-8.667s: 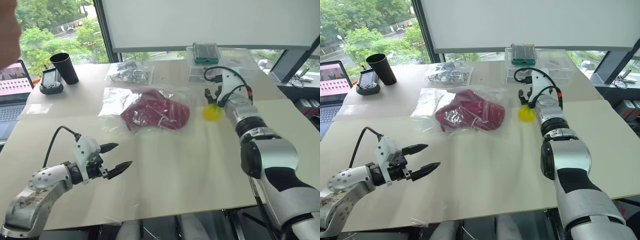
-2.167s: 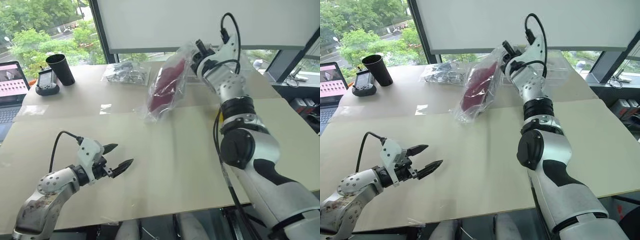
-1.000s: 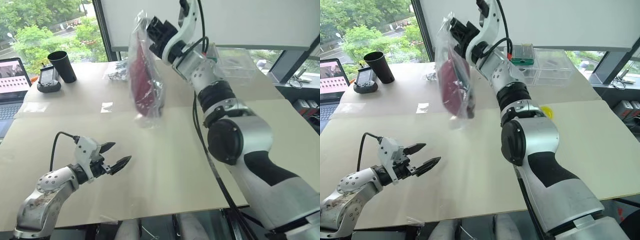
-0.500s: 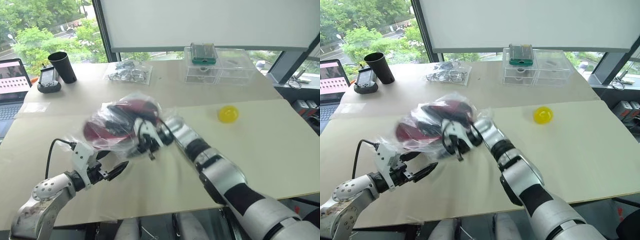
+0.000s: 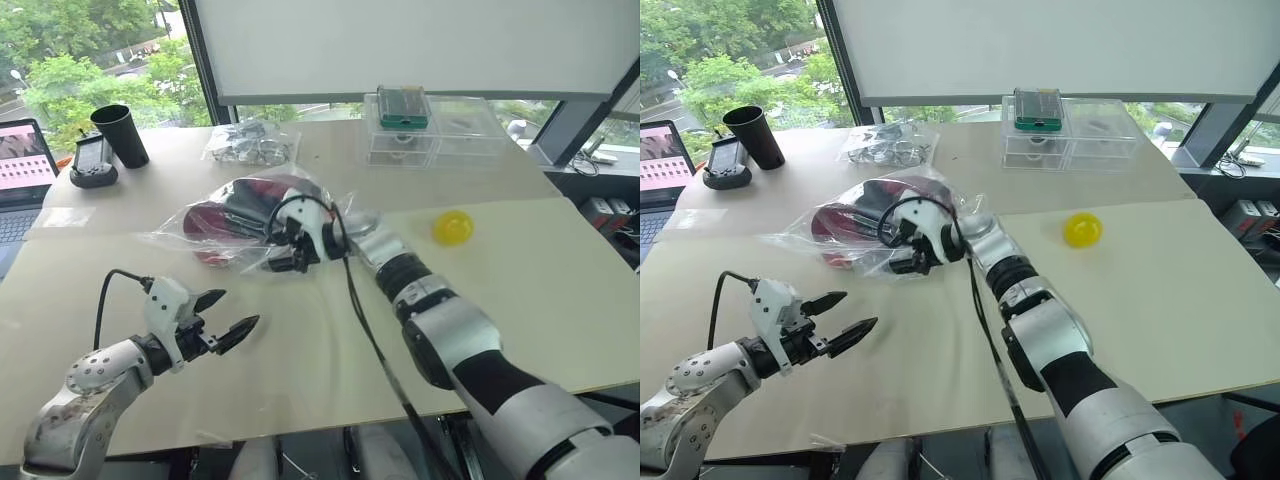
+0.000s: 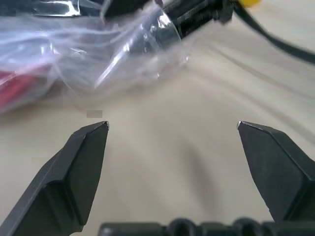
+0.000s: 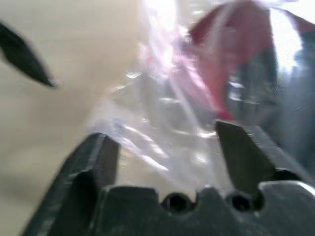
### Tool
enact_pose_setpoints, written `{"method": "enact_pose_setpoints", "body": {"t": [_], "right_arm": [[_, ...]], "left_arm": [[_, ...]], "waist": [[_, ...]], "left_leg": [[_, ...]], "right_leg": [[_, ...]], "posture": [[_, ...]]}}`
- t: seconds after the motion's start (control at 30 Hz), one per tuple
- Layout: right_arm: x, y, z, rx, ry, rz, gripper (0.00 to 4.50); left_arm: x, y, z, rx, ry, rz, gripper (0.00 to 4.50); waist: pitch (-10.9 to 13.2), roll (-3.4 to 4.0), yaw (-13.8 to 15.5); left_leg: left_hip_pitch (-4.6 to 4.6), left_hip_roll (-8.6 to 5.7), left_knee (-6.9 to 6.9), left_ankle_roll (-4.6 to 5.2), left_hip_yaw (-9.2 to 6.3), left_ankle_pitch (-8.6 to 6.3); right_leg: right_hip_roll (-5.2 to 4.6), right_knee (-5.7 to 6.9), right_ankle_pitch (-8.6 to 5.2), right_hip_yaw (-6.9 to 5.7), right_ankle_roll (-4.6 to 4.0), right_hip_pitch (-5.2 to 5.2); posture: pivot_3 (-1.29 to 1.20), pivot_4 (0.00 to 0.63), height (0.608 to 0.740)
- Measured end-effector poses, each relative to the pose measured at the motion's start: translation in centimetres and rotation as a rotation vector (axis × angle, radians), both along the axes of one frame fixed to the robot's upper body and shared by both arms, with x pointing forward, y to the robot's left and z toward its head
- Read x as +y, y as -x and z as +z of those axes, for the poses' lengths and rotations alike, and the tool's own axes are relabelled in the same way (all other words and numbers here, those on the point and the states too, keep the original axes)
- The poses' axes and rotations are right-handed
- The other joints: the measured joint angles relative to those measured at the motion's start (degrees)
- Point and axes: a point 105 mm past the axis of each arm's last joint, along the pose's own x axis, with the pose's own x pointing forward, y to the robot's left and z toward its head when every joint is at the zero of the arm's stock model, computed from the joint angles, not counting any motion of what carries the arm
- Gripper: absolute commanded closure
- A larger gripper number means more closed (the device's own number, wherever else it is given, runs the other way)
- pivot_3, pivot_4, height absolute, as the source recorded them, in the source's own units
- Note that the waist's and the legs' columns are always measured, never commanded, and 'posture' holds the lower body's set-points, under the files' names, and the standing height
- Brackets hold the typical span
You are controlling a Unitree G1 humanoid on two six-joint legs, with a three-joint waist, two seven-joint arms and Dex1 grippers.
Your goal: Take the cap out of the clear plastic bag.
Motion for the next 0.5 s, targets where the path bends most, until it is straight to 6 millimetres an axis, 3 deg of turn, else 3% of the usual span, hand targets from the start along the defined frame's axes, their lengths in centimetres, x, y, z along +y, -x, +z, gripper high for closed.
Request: {"method": "enact_pose_setpoints", "body": {"t": [0.2, 0.33, 0.4, 0.5], "right_arm": [[-2.9, 0.4, 0.2, -0.070, 0.101, 0.093, 0.02], [-8.2, -0.8, 0.8, -0.241, 0.302, 0.046, 0.02], [-10.1, -1.8, 2.2, -0.303, 0.312, -0.044, 0.02], [-9.5, -1.7, 6.2, -0.327, 0.154, -0.129, 0.02]], "left_arm": [[-0.1, -0.1, 0.1, -0.003, 0.002, -0.003, 0.00], [0.0, -0.1, 0.1, -0.004, 0.002, -0.003, 0.00], [0.2, -0.1, 0.1, -0.003, 0.004, 0.007, 0.00], [0.3, 0.2, -0.1, 0.018, 0.018, 0.010, 0.00]], "waist": [[0.0, 0.00, -0.1], [0.0, 0.01, 0.4], [0.0, 0.00, 0.3], [0.0, 0.01, -0.8]], "left_leg": [[-0.02, 0.00, -0.02, 0.01, 0.01, 0.00], [-0.05, -0.06, 0.00, 0.00, 0.01, 0.00], [-0.03, -0.05, -0.01, 0.00, 0.02, 0.00], [0.00, 0.05, -0.10, 0.02, 0.16, -0.01]], "right_leg": [[0.00, -0.03, -0.01, 0.00, 0.01, -0.01], [-0.07, -0.03, -0.01, 0.00, 0.02, -0.02], [-0.05, -0.03, -0.01, 0.02, 0.01, -0.01], [0.06, 0.04, -0.01, 0.22, -0.01, -0.15]], "posture": [[0.00, 0.150, 0.740], [0.00, 0.150, 0.740], [0.00, 0.150, 0.740], [0.00, 0.150, 0.740]]}}
